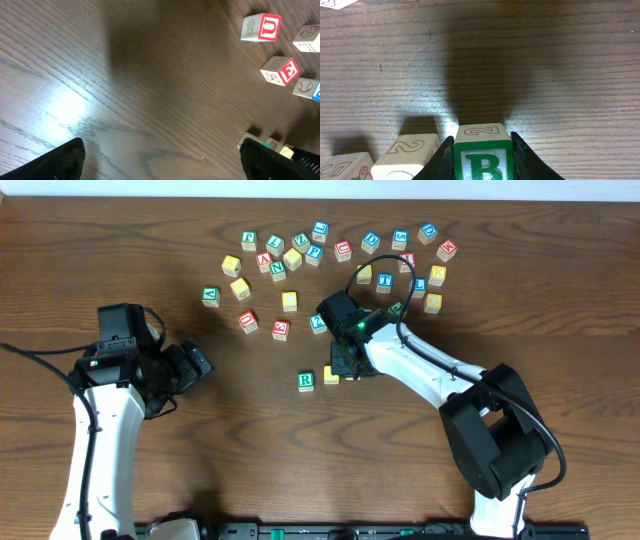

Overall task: Spell out ROBOT
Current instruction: 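Carry the green B block right of the yellow O and release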

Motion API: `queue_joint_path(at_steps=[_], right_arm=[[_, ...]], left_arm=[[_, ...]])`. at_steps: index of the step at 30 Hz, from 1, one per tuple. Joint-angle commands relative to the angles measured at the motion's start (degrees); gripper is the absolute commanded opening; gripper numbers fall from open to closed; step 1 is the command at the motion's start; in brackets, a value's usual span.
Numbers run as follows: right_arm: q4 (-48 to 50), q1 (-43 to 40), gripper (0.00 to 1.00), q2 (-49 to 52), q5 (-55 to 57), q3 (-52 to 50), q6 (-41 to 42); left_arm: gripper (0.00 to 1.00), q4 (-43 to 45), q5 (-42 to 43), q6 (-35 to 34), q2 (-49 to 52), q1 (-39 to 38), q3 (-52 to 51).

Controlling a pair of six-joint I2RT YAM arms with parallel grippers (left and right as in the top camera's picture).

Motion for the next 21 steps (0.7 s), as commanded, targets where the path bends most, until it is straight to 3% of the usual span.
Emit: queue_joint_path(at_steps=[1, 8, 11, 21], right_arm=[[-0.46, -0.09, 0.28, 0.42, 1.97, -0.48, 1.18], [-1.95, -0.13, 0.3, 0.42, 1.99, -0.48, 1.16], [-2.43, -0.42, 0.39, 0.42, 1.9, -0.46, 1.16], [-2.45, -0.85, 0.5, 0.39, 1.84, 0.79, 0.13]], left_arm=[[0.98, 0.02, -0.76, -0.28, -0.26, 0.2, 0.94], [0.98, 0.11, -0.76, -0.26, -0.26, 0.2, 0.94], [0.98, 0.2, -0.76, -0.26, -0.26, 0.2, 0.94], [0.98, 0.2, -0.76, -0.26, -0.26, 0.2, 0.94]])
